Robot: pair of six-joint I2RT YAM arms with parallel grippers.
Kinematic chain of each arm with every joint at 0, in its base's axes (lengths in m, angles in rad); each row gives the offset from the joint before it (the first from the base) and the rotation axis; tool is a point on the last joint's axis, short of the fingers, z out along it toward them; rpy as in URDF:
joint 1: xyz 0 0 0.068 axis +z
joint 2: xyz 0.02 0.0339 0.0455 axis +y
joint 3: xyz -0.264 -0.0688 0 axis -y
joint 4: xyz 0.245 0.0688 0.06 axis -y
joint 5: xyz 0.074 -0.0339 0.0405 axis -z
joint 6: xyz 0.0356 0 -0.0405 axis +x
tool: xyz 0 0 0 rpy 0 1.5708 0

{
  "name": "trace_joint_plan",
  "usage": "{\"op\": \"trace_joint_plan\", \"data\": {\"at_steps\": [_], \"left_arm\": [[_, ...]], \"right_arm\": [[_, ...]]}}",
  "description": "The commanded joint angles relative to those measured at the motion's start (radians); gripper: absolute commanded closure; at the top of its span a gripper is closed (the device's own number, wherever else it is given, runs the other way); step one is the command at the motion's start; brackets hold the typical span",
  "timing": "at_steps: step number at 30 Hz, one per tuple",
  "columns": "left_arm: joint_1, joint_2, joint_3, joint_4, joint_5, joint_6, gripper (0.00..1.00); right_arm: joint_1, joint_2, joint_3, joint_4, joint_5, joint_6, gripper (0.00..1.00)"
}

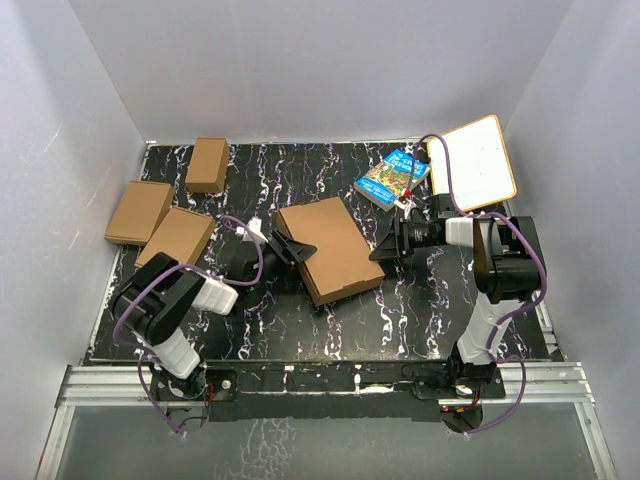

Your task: Fold the paper box

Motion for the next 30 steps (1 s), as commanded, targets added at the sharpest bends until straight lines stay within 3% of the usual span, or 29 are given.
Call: {"op": "trace_joint_plan", "data": {"at_steps": [1, 6, 9, 12, 15, 19, 22, 25, 27, 30], "left_arm": [[-0.003, -0.129, 0.014, -0.068, -0.041, 0.074, 0.62], [0.038, -0.274, 0.052, -0.331, -0.027, 0.160, 0.68], [0.092, -0.379, 0.124, -0.593, -0.009, 0.257, 0.71], [0.103, -0.449, 0.309, -0.981, -0.083, 0.483, 0.74], [0.101, -0.424, 0.548, -1.338, -0.169, 0.670, 0.76], [0.077, -0.319, 0.822, -1.628, -0.276, 0.835, 0.79], [-0.016, -0.199, 0.987, -1.767, -0.399, 0.939, 0.79], [-0.141, -0.091, 1.101, -1.808, -0.562, 1.059, 0.79], [-0.230, -0.037, 1.121, -1.772, -0.672, 1.177, 0.79], [-0.364, 0.002, 1.043, -1.562, -0.847, 1.471, 0.80]], "right_arm": [[-0.009, -0.045, 0.050, -0.051, 0.047, -0.121, 0.43], [-0.095, -0.184, 0.045, -0.067, 0.023, -0.162, 0.37], [-0.119, -0.237, 0.033, -0.058, 0.018, -0.168, 0.37], [-0.130, -0.261, 0.029, -0.053, 0.020, -0.165, 0.37], [-0.142, -0.268, 0.031, -0.053, 0.016, -0.161, 0.37], [-0.154, -0.267, 0.030, -0.053, 0.014, -0.155, 0.37], [-0.165, -0.267, 0.031, -0.053, 0.018, -0.152, 0.37], [-0.180, -0.268, 0.031, -0.051, 0.020, -0.148, 0.37], [-0.196, -0.267, 0.030, -0.049, 0.018, -0.145, 0.37], [-0.224, -0.268, 0.031, -0.051, 0.014, -0.144, 0.37]]}}
